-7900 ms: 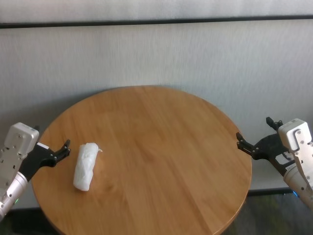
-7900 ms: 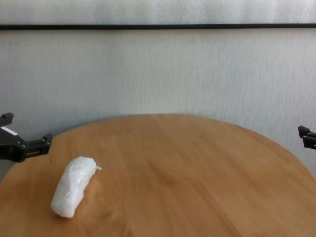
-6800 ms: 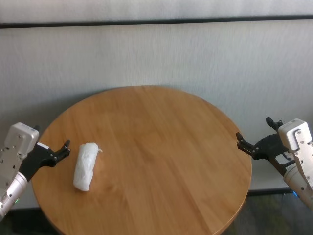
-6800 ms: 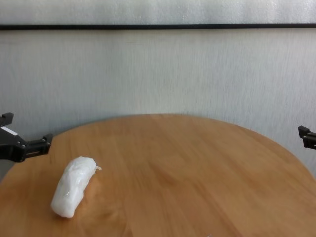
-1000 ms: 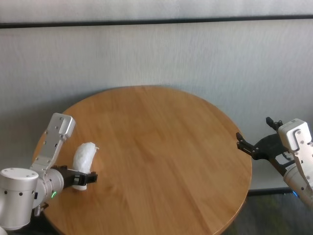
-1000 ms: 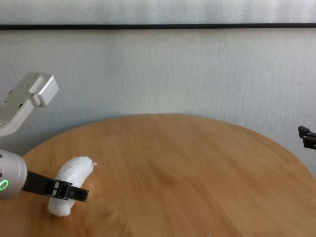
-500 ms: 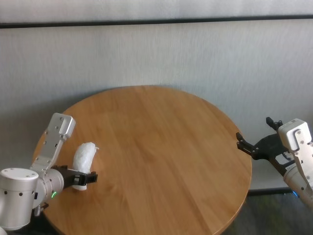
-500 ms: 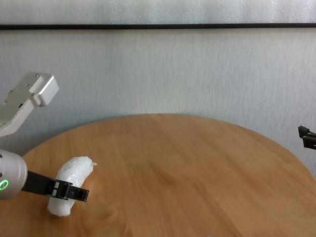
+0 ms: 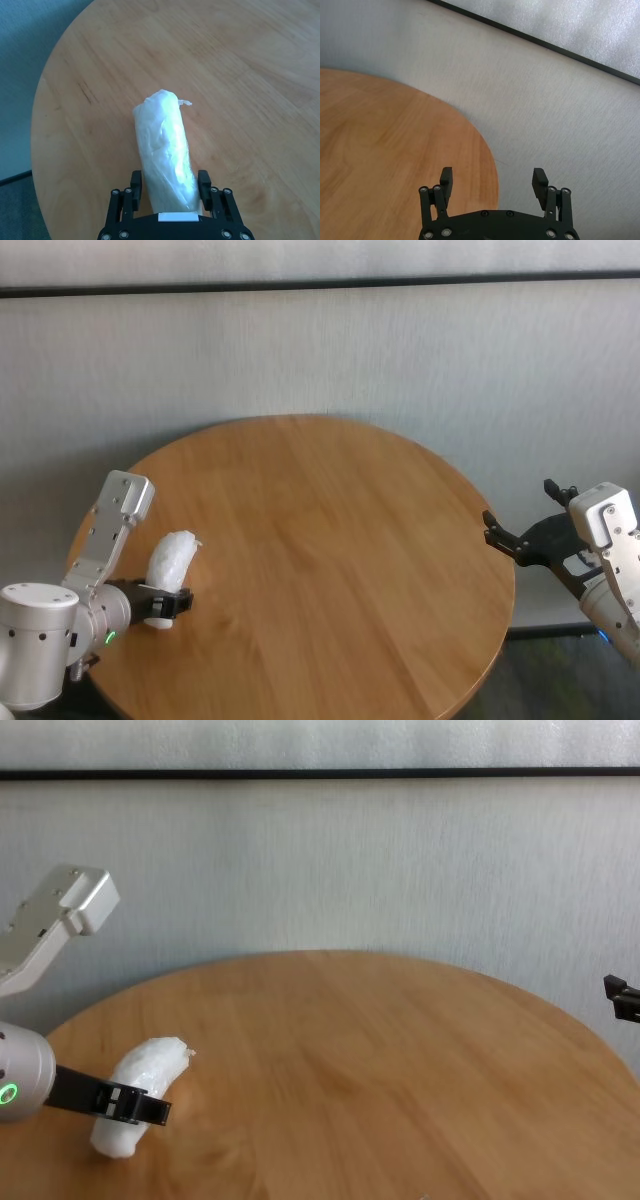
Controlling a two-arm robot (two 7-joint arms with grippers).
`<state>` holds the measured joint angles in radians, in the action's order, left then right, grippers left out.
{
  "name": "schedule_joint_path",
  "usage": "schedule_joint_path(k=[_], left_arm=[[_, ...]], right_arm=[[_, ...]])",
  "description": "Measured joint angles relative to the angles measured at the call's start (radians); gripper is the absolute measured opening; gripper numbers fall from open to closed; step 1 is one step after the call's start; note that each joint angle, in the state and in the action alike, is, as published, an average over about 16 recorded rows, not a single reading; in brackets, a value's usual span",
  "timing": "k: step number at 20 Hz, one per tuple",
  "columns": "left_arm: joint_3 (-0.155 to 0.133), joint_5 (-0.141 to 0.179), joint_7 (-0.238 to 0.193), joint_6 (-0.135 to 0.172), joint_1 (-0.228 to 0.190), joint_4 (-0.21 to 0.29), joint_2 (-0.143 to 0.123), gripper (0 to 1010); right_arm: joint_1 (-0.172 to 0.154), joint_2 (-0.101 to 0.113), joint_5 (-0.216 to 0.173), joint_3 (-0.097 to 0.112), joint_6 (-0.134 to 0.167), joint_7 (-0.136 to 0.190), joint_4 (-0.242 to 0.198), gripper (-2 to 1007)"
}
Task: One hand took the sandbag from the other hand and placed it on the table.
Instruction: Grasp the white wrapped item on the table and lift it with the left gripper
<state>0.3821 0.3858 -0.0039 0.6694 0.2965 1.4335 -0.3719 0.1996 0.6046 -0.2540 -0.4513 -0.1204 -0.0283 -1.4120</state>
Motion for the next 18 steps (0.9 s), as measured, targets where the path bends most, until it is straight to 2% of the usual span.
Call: schedule_joint_path(k=[8, 18], left_arm=[[0.001, 0.000, 0.000, -0.001, 0.000, 0.001, 0.000, 605], [0.001, 0.000, 0.000, -0.001, 0.000, 0.001, -0.001, 511]], right_arm=[[0.000, 0.000, 0.000, 0.000, 0.000, 0.000, 0.000, 1000], [0.000, 0.000, 0.000, 0.000, 0.000, 0.000, 0.000, 1000]])
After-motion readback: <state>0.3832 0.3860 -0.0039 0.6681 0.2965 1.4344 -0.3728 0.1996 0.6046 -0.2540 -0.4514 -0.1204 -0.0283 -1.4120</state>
